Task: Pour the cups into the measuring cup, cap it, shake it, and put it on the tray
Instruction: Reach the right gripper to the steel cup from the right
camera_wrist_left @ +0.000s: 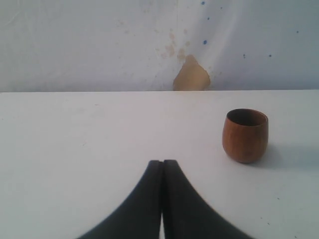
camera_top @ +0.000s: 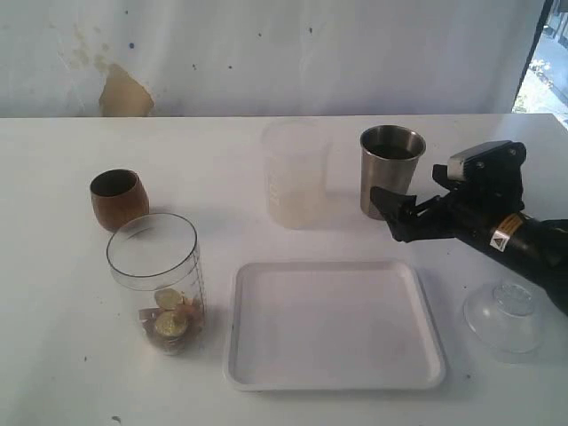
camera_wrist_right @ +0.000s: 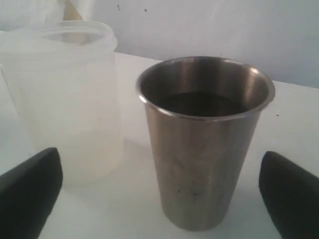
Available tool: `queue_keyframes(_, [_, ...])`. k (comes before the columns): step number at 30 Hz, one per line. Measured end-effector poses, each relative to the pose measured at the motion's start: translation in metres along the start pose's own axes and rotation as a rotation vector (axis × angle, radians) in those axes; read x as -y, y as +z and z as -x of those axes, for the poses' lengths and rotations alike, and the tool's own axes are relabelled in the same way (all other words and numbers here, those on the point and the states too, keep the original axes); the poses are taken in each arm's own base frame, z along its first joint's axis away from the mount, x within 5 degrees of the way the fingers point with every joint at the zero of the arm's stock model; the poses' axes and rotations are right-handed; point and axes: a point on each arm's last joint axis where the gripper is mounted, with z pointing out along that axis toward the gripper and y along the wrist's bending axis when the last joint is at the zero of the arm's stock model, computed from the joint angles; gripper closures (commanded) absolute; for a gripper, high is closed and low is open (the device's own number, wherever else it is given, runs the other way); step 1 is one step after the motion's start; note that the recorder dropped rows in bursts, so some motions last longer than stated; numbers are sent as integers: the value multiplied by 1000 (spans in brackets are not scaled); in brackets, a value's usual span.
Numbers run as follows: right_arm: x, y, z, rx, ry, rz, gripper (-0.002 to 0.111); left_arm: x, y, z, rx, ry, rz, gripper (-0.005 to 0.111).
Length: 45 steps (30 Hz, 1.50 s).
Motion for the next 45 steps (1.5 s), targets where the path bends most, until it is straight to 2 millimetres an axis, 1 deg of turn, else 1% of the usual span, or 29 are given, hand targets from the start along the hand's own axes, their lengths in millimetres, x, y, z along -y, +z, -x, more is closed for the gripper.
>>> queue_keyframes(9, [17, 31, -14, 7, -4, -4, 4, 0, 0, 0, 0, 0, 0, 107])
queue_keyframes(16, [26, 47, -21, 20, -10, -4, 4, 0, 0, 0, 0, 0, 0, 107])
queue_keyframes(24, [35, 64, -23, 47, 2, -1, 4, 0, 0, 0, 0, 0, 0, 107])
queue_keyframes(26, [34, 68, -26, 43, 3, 8, 4, 0, 0, 0, 0, 0, 0, 107])
queue_keyframes(29, [32, 77, -23, 63, -10, 21, 4, 0, 0, 0, 0, 0, 0, 107])
queue_keyframes(30, [29, 83, -21, 73, -17, 36, 4, 0, 0, 0, 0, 0, 0, 107])
queue_keyframes(33, [25, 89, -19, 84, -22, 46, 4, 0, 0, 0, 0, 0, 0, 107])
queue_keyframes(45, [25, 89, -19, 78, 7, 54, 4, 0, 0, 0, 0, 0, 0, 107])
